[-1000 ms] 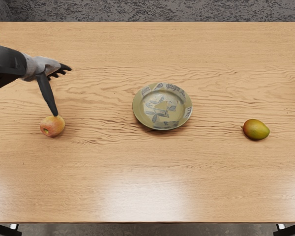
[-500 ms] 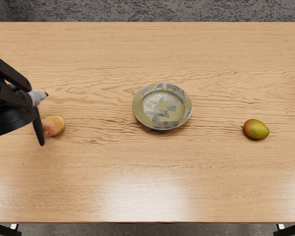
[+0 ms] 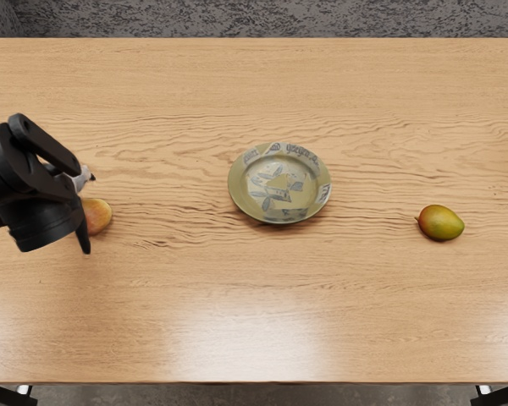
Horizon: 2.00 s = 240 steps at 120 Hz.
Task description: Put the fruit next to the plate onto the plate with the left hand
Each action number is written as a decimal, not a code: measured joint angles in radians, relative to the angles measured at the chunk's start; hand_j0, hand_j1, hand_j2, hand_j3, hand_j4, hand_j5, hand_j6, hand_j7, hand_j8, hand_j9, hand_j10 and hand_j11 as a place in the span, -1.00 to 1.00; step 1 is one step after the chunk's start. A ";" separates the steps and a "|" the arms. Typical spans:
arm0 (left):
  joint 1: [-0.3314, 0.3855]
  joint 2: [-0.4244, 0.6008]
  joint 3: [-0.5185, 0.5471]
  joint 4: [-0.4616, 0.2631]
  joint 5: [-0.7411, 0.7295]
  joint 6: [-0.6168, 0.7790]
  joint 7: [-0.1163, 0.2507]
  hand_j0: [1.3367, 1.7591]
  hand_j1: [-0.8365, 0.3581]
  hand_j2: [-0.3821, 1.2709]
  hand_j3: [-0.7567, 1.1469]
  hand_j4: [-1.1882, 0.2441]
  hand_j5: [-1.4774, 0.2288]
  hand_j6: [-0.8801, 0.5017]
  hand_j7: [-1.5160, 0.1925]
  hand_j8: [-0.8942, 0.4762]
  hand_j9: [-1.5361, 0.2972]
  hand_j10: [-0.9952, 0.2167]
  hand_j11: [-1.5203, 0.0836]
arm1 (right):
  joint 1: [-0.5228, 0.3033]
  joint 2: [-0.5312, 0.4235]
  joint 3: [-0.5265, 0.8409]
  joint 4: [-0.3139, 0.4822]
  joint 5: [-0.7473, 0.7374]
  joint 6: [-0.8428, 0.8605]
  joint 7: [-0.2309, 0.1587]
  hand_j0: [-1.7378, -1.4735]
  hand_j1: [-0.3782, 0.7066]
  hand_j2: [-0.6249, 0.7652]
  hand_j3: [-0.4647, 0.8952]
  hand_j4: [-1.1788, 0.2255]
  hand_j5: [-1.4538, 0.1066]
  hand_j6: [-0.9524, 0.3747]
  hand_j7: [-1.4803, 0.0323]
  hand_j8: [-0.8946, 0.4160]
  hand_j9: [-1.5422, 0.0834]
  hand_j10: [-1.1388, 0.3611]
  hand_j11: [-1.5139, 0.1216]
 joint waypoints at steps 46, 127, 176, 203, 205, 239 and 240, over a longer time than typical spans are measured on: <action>0.071 -0.033 -0.051 0.033 -0.019 0.062 -0.008 0.52 0.43 -0.47 -0.20 0.27 0.32 -0.13 0.36 -0.04 0.29 0.19 0.45 | 0.000 0.000 0.000 0.000 0.000 0.000 0.000 -0.40 -0.91 -0.11 -0.32 0.66 0.84 0.41 0.93 0.34 0.87 0.50 0.83; -0.088 0.349 -0.227 0.062 -0.061 -0.430 0.003 0.42 -0.28 -0.25 -0.21 -0.50 -0.57 -0.17 -0.52 0.16 -0.55 0.26 -0.53 | 0.000 0.000 0.000 0.000 0.000 0.000 0.000 -0.40 -0.91 -0.11 -0.32 0.66 0.84 0.41 0.93 0.34 0.87 0.50 0.83; 0.100 0.133 -0.803 0.370 0.163 -0.479 0.009 0.38 -0.24 -0.31 -0.20 -0.54 -0.63 -0.23 -0.60 0.11 -0.63 0.19 -0.62 | 0.000 0.000 0.000 0.000 0.000 0.000 0.000 -0.40 -0.91 -0.11 -0.32 0.66 0.84 0.41 0.93 0.34 0.87 0.50 0.83; 0.154 0.067 -0.848 0.452 0.189 -0.467 0.012 0.36 -0.31 -0.25 -0.20 -0.53 -0.65 -0.24 -0.65 0.14 -0.66 0.23 -0.65 | 0.000 0.000 0.000 0.000 0.000 0.000 0.000 -0.40 -0.91 -0.11 -0.32 0.66 0.84 0.41 0.93 0.34 0.87 0.50 0.83; 0.163 0.061 -0.849 0.454 0.189 -0.463 0.012 0.36 -0.30 -0.26 -0.20 -0.53 -0.65 -0.24 -0.65 0.14 -0.66 0.23 -0.65 | 0.000 0.000 0.000 0.000 0.000 0.000 0.000 -0.40 -0.91 -0.11 -0.32 0.66 0.84 0.41 0.93 0.34 0.87 0.50 0.83; 0.277 -0.023 -0.849 0.532 0.191 -0.415 0.009 0.36 -0.29 -0.28 -0.20 -0.50 -0.66 -0.24 -0.63 0.14 -0.63 0.20 -0.62 | 0.000 0.000 0.000 0.000 0.000 0.000 0.000 -0.40 -0.91 -0.11 -0.32 0.66 0.84 0.41 0.93 0.34 0.87 0.50 0.83; 0.278 -0.024 -0.849 0.533 0.191 -0.413 0.009 0.36 -0.29 -0.27 -0.20 -0.49 -0.64 -0.24 -0.62 0.14 -0.62 0.20 -0.61 | 0.000 0.000 0.000 0.000 0.000 0.000 0.000 -0.40 -0.91 -0.11 -0.32 0.66 0.84 0.41 0.93 0.34 0.87 0.50 0.83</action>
